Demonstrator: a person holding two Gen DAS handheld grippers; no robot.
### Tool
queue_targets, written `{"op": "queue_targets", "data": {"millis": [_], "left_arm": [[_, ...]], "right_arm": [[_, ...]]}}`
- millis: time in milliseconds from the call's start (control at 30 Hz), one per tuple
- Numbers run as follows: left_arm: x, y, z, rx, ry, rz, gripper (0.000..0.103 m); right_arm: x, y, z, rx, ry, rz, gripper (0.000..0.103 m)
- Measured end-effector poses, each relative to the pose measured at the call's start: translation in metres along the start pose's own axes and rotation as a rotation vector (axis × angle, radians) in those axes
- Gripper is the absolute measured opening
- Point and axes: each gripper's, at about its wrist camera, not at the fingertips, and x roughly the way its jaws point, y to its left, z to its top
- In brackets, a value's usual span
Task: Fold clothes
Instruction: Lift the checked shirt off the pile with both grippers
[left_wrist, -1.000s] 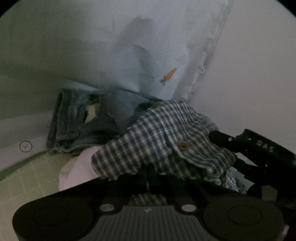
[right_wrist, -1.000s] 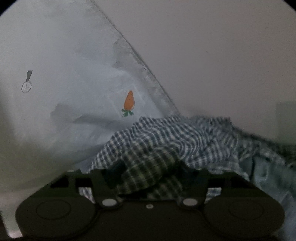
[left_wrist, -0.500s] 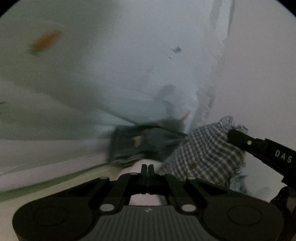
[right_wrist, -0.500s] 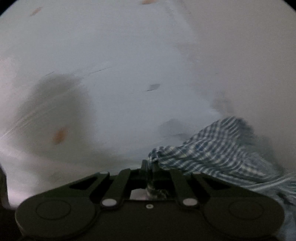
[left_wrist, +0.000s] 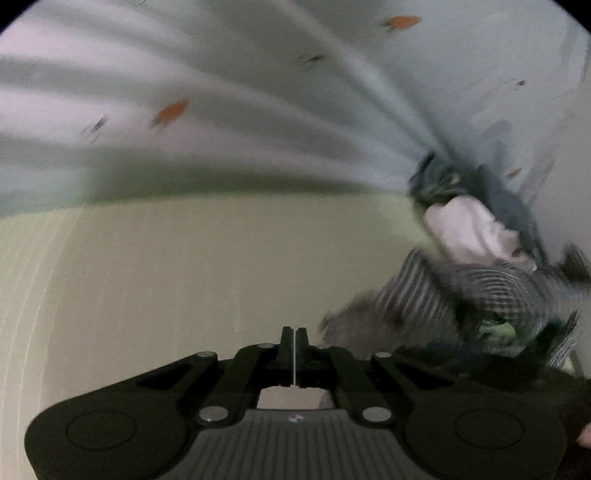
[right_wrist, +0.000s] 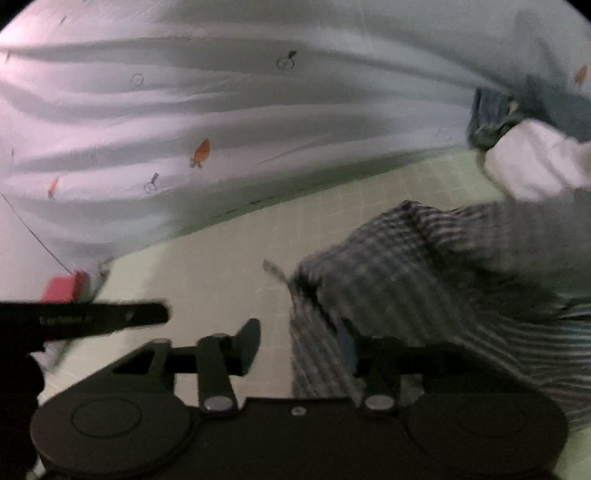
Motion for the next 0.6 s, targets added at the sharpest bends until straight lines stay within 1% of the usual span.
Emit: {"op": "queue_targets", "data": {"millis": [67,100,167,233,267,300,367,400,467,533,600], "left_arm": [[-0.002,0.011,-0.01,-0.028,0.027,-0.003,0.005],[0.0,0.011,-0.013,-0.032,0.036,-0.001,0.008],[0.005,0.01,-0.018,-0.032,0.051,0.004,0.021],[0.012,0.01,-0.023,-0.032,0.072,-0.002,0.025],[0.018,0.008,-0.023,-0.033,0.085,-0.013,0.028],[0.024,0.006,-0.023,-0.033,0.098,-0.023,0.029],[0.036,-0.003,-0.022,-0.024,0.124,-0.048,0.04],[0.041,-0.007,-0.022,-0.017,0.134,-0.061,0.042],[0.048,-0.017,-0.024,0.003,0.148,-0.085,0.051],[0.057,-0.027,-0.024,0.019,0.164,-0.118,0.055],[0.064,-0.036,-0.022,0.024,0.18,-0.14,0.056]], "right_arm": [[-0.007,-0.004,-0.003,-0.043,-0.013,-0.089,0.063],[-0.01,-0.007,-0.005,-0.064,-0.02,-0.134,0.069],[-0.018,-0.011,-0.008,-0.109,-0.031,-0.225,0.077],[-0.024,-0.013,-0.014,-0.168,-0.022,-0.319,0.079],[-0.025,-0.017,-0.016,-0.186,-0.014,-0.338,0.079],[-0.026,-0.019,-0.018,-0.201,-0.008,-0.355,0.081],[-0.03,-0.02,-0.024,-0.21,-0.003,-0.365,0.084],[-0.029,-0.02,-0.025,-0.216,-0.001,-0.363,0.084],[-0.022,-0.022,-0.022,-0.24,0.001,-0.349,0.086],[-0.011,-0.02,-0.019,-0.271,0.011,-0.329,0.086],[0.004,-0.02,-0.018,-0.297,0.039,-0.303,0.086]]}}
